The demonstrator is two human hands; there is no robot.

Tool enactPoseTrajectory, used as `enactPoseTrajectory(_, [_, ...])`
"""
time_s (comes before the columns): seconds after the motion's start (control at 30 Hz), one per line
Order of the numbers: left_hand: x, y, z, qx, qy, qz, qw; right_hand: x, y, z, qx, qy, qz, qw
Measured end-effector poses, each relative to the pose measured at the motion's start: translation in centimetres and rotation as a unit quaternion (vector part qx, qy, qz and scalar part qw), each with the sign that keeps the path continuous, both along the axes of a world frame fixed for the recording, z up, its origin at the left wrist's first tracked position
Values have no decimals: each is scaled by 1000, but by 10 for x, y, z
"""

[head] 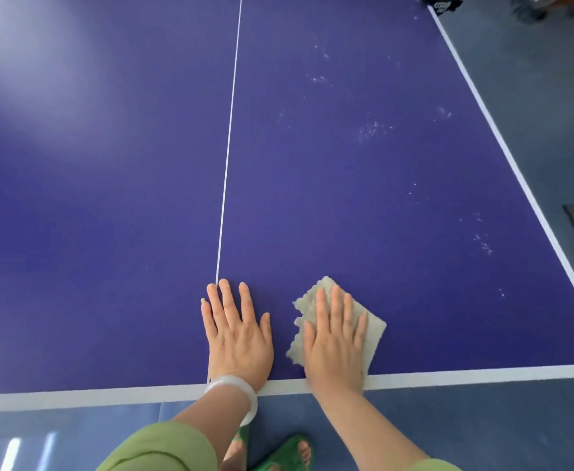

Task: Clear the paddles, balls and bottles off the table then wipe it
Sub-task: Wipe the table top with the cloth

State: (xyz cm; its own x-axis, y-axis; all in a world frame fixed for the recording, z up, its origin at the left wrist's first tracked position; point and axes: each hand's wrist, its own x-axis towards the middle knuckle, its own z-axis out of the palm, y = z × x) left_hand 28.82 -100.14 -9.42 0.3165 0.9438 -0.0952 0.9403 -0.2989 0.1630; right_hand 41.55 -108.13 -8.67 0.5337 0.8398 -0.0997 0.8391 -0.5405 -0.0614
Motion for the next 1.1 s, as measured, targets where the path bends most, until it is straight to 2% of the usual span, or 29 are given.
enactPoseTrajectory(0.07, [0, 0, -1, 1, -2, -4, 1000, 4, -25, -1, -14, -6, 76, 997])
enactPoseTrajectory(0.13, [0, 1, 0, 1, -6, -3, 1000, 36, -50, -5, -17, -37, 82, 996])
enactPoseTrajectory(0.2, [0, 1, 0, -1, -6, -7, 1000, 74, -68, -6, -35, -54, -8, 998])
enactPoseTrajectory(0.3, [-1, 0, -1, 6, -6, -8, 1000, 95, -68, -4, -17, -22, -188, 982])
enactPoseTrajectory(0.37, [0, 0, 0, 12, -5, -7, 1000, 80, -52, -2, -5, -9, -218, 976])
enactPoseTrajectory(0.4, [0, 0, 0, 16, -5, -7, 1000, 70, -45, -1, -2, -12, -181, 983])
enactPoseTrajectory(0.47, [0, 0, 0, 15, -4, -3, 1000, 53, -41, -1, -6, -18, -26, 999])
enactPoseTrajectory(0.53, [1, 0, 0, 15, -1, -1, 1000, 64, -52, -2, -8, -27, 129, 991])
enactPoseTrajectory(0.57, [1, 0, 0, 13, 5, -1, 1000, 79, -60, -1, -6, -30, 171, 985])
enactPoseTrajectory(0.67, [1, 2, -1, 14, 19, 4, 1000, 134, -84, -4, -4, -59, 169, 984])
enactPoseTrajectory(0.8, [25, -6, 7, 42, -12, -6, 999, 190, -98, -4, -25, -35, 1, 999])
enactPoseTrajectory(0.9, [81, -30, 14, 60, -53, -48, 996, 186, -94, -1, 4, -29, -47, 998])
enactPoseTrajectory(0.93, [104, -40, 18, 49, -71, -49, 995, 180, -95, 0, 13, -25, -20, 999])
enactPoseTrajectory(1.0, [149, -60, 20, 2, -101, -32, 994, 175, -108, 1, 7, -19, 103, 995])
enactPoseTrajectory(1.07, [185, -76, 18, -39, -98, -1, 994, 197, -130, 4, 13, -22, 212, 977])
enactPoseTrajectory(1.1, [198, -81, 14, -37, -88, 14, 995, 217, -140, 5, 11, -24, 231, 973])
